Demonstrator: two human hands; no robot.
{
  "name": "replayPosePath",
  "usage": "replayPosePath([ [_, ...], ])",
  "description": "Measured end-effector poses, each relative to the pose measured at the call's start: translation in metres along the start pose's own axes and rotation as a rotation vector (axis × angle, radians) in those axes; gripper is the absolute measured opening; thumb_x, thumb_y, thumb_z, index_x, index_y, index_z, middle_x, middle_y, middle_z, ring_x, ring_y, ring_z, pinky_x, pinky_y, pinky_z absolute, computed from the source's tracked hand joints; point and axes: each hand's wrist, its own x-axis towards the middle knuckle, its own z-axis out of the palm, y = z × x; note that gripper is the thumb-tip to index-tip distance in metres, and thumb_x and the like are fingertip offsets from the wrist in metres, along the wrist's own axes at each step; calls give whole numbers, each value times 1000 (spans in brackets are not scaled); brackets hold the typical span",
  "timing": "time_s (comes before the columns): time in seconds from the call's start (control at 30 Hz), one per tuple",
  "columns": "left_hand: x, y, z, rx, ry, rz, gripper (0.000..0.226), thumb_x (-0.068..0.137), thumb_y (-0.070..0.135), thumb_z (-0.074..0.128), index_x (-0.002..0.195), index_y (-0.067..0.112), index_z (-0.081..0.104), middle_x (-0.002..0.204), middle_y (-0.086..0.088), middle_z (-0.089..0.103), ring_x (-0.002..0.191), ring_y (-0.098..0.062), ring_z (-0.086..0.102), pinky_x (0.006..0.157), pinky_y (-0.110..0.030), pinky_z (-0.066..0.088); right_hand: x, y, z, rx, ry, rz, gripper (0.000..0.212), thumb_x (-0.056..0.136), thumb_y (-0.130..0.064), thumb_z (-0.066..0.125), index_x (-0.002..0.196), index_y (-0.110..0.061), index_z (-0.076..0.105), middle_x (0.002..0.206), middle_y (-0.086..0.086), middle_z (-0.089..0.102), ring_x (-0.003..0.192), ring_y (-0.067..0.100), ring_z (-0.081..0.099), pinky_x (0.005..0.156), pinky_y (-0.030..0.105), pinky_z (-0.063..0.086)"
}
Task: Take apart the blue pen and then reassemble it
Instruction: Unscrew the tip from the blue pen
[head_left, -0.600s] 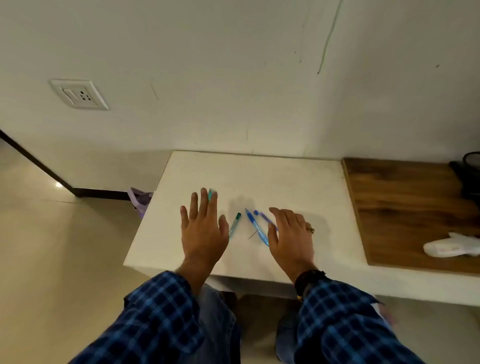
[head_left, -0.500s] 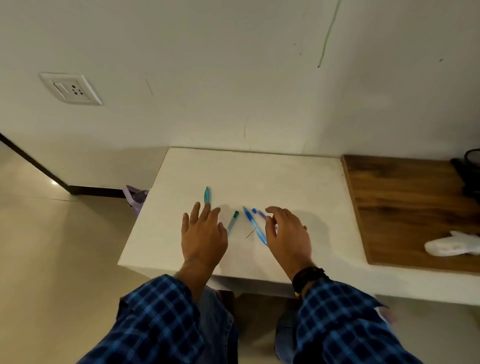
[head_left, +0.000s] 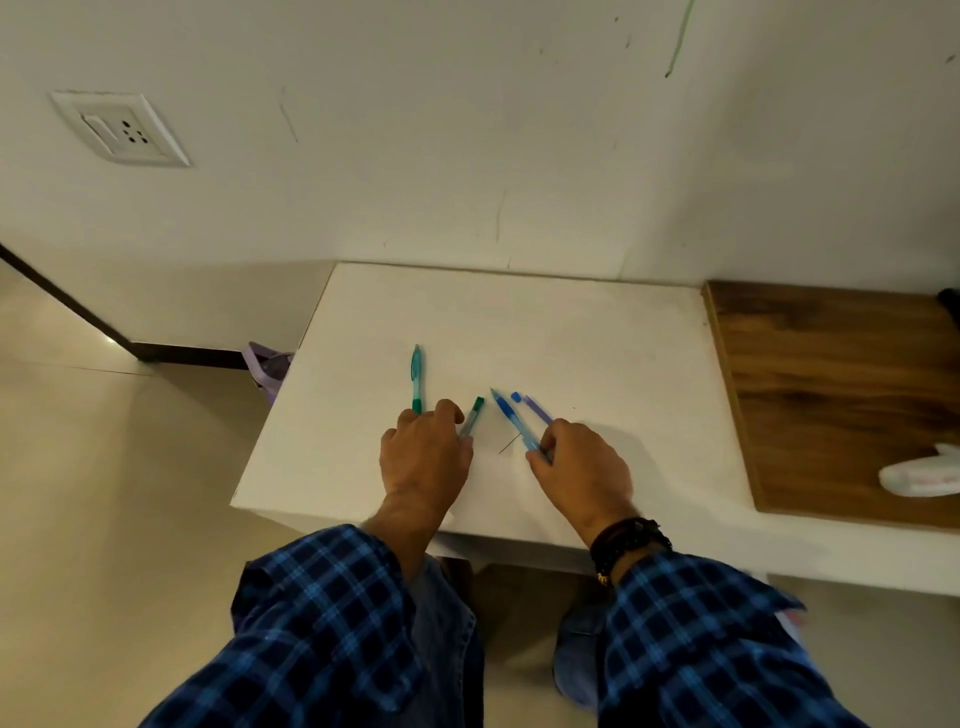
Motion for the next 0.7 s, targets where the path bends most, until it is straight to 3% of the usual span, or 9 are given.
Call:
replayPosePath([
  [0.27, -1, 1, 2, -34, 31, -9, 31, 96, 44, 51, 123, 29, 50, 108, 4, 67, 104, -17, 56, 88, -34, 49, 0, -2, 1, 80, 59, 8, 20, 98, -38, 57, 98, -19, 64, 90, -5, 65, 72, 12, 62, 59, 27, 54],
  [0.4, -2, 6, -1, -88, 84, 24, 28, 96, 44, 53, 120, 30, 54, 107, 8, 66, 103, -13, 57, 88, -31, 53, 3, -1, -4, 422, 138, -17, 15, 96, -35, 65, 99, -21, 69, 89, -10, 69, 76, 6, 64, 59, 10, 47],
  [0.5, -6, 18, -2, -422, 62, 10, 29, 97, 42, 54, 123, 30, 57, 108, 12, 66, 95, -5, 59, 81, -15, 49, 5, -4, -9, 746, 53, -52, 16, 95, -31, 67, 105, -19, 72, 92, -10, 72, 84, 7, 68, 65, 10, 53],
  [0.57, -9, 26, -5, -726, -40, 13, 33, 99, 38, 53, 130, 27, 58, 111, 15, 64, 96, -2, 59, 79, -8, 44, 5, -7, -9, 828, -19, -61, 19, 97, -31, 66, 111, -19, 71, 94, -7, 72, 85, 11, 69, 63, 15, 55],
  [0.7, -10, 33, -13, -1087, -190, 29, 27, 101, 33, 50, 125, 30, 63, 102, 13, 71, 94, -7, 67, 76, -20, 57, 4, -8, -4, 825, -67, -101, 22, 98, -30, 63, 116, -18, 68, 97, -5, 72, 80, 5, 71, 63, 18, 58],
])
